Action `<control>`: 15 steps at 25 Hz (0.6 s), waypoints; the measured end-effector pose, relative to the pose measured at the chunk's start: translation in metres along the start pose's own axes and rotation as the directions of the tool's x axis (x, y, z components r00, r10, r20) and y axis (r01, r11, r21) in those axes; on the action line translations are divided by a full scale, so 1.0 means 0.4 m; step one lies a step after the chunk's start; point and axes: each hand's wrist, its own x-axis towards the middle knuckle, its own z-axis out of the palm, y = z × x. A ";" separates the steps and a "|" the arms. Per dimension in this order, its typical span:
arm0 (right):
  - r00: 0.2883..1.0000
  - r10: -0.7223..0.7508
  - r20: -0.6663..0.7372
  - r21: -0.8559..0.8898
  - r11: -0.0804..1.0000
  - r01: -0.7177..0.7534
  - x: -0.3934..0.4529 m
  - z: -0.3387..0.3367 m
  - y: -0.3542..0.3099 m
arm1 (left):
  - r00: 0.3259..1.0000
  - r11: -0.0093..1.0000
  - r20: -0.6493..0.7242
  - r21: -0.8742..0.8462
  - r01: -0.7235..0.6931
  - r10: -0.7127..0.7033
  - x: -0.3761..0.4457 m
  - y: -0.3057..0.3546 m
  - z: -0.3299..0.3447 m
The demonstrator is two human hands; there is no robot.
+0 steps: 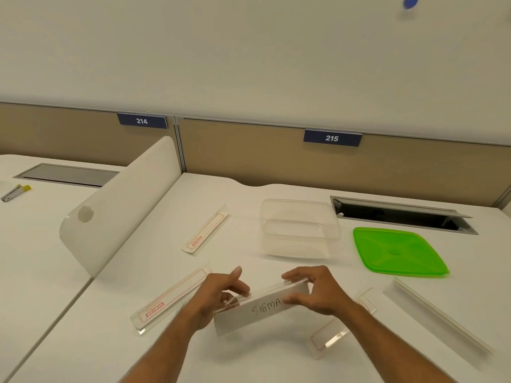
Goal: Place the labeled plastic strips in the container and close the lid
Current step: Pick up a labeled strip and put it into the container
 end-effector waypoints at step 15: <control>0.971 0.150 -0.185 0.257 0.961 -0.099 -0.023 -0.083 0.034 | 0.962 0.989 0.263 0.102 -0.105 0.075 0.032 0.041 0.025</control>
